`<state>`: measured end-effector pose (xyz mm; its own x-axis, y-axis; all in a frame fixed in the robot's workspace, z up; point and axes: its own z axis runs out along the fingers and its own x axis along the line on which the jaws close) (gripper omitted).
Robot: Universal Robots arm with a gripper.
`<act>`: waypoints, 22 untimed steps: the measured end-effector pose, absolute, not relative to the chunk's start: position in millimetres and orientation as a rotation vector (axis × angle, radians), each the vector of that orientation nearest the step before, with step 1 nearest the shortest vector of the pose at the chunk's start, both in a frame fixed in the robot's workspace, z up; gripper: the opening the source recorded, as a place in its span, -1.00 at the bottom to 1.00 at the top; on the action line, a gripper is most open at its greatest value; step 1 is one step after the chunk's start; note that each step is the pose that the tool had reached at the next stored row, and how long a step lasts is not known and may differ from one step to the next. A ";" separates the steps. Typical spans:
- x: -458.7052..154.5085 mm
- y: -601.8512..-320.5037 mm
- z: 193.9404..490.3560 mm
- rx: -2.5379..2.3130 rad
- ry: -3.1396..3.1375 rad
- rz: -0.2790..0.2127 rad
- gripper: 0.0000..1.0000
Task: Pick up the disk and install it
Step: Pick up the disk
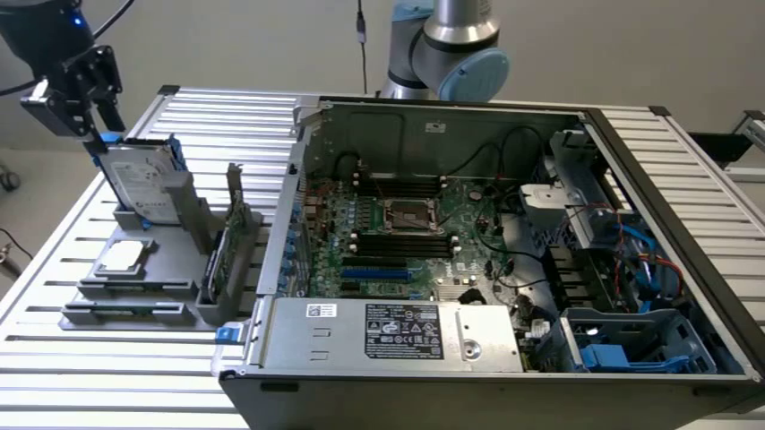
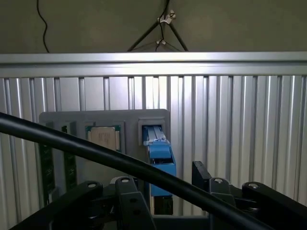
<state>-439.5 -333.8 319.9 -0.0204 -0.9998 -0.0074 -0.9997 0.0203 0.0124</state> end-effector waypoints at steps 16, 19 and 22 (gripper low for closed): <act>-439.5 -333.8 297.9 2.192 -2.237 -0.012 0.08; -439.5 -333.8 294.9 2.192 -2.237 -0.011 0.08; -439.5 -333.7 292.7 2.192 -2.237 -0.011 0.08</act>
<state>-439.5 -333.7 292.7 -0.0204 -0.9998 0.0022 -0.9997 0.0204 0.0122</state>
